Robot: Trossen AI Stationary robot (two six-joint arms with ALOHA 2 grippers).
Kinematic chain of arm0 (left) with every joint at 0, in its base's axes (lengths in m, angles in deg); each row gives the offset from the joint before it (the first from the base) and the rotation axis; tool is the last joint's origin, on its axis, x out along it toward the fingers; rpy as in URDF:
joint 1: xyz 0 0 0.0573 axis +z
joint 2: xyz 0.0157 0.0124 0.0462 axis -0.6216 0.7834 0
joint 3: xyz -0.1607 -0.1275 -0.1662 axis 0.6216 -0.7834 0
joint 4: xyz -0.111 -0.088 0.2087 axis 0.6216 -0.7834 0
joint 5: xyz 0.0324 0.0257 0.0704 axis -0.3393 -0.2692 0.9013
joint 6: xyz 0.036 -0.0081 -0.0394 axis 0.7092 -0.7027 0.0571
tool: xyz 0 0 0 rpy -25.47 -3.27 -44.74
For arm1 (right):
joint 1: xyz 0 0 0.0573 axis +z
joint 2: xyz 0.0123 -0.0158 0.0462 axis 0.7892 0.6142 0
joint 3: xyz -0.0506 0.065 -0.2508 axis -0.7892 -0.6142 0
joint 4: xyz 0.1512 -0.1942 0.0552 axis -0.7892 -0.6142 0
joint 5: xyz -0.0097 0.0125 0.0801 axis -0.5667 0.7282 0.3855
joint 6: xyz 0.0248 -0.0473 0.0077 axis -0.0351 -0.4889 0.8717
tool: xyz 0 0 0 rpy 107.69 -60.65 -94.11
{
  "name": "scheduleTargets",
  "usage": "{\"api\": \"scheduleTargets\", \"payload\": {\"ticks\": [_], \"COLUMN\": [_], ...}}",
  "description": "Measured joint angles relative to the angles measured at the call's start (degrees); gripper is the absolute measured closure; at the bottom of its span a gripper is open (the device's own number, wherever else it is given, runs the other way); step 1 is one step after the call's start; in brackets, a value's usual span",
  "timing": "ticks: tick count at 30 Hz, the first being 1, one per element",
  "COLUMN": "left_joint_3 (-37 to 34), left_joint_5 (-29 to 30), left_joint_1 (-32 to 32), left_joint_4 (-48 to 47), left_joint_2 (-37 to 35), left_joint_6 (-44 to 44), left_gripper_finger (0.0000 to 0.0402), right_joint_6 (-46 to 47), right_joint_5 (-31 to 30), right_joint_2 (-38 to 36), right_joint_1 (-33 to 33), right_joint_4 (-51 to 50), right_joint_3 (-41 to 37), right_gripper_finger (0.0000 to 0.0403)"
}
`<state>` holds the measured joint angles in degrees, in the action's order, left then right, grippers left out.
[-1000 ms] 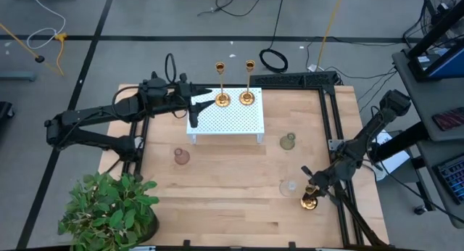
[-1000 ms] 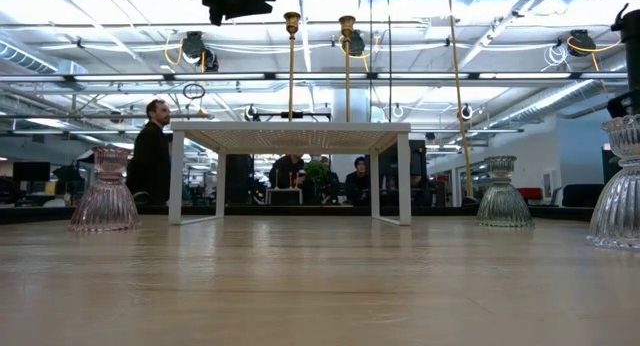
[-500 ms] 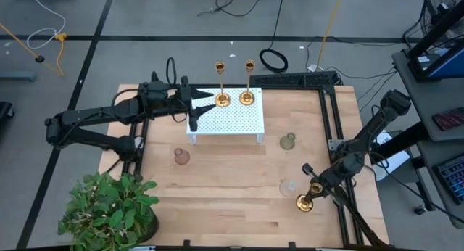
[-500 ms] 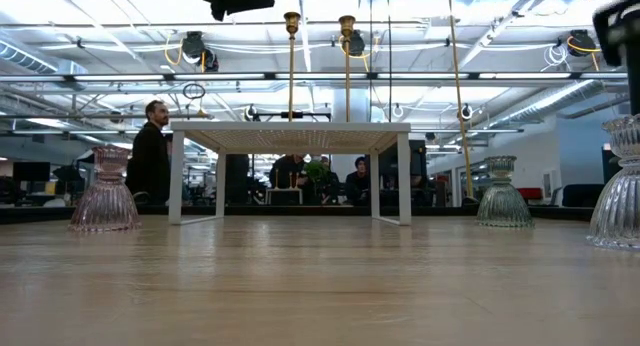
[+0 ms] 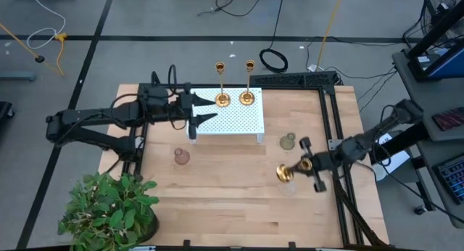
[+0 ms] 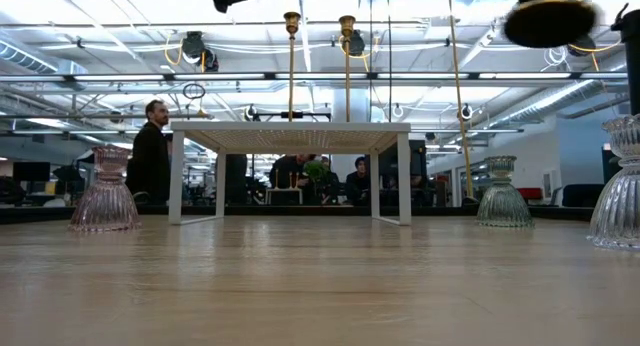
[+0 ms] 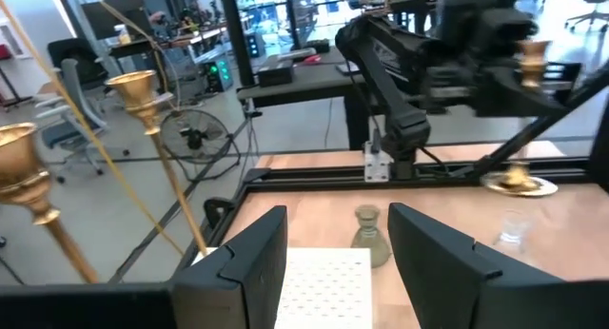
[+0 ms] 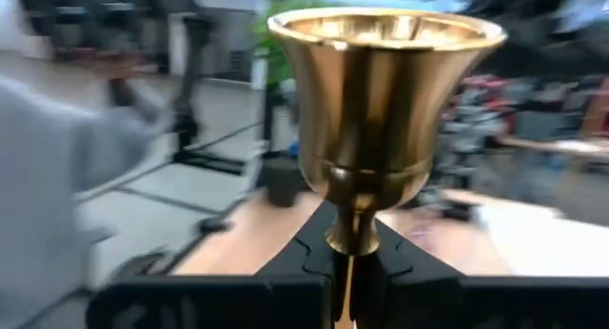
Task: Pick & Place candle stick holders
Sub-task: Put the small gold candle holder on the shelf aligned with the other gold candle holders
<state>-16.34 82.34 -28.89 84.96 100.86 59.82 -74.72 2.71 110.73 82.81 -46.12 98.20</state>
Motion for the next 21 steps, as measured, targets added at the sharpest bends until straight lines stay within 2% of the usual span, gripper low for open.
{"api": "scheduleTargets", "payload": {"ticks": [5,10,16,21], "left_joint_3": [0.00,0.00,-0.04,-0.04], "left_joint_5": [0.03,0.05,0.08,0.24], "left_joint_1": [-1.58,-3.11,-5.51,-7.61], "left_joint_4": [-0.01,0.00,1.19,6.16], "left_joint_2": [0.00,0.19,3.70,9.00], "left_joint_6": [-0.07,-0.41,-3.95,-7.05], "left_gripper_finger": [0.0211,0.0211,0.0211,0.0211], "right_joint_6": [-0.52,6.65,10.75,11.01], "right_joint_5": [0.09,0.29,12.22,18.18], "right_joint_2": [2.68,9.44,20.16,27.72], "right_joint_1": [-9.59,-19.66,-30.38,-34.95], "right_joint_4": [0.32,0.54,1.68,2.73], "right_joint_3": [4.23,7.93,13.54,16.93], "right_gripper_finger": [0.0402,0.0402,0.0402,0.0402]}}
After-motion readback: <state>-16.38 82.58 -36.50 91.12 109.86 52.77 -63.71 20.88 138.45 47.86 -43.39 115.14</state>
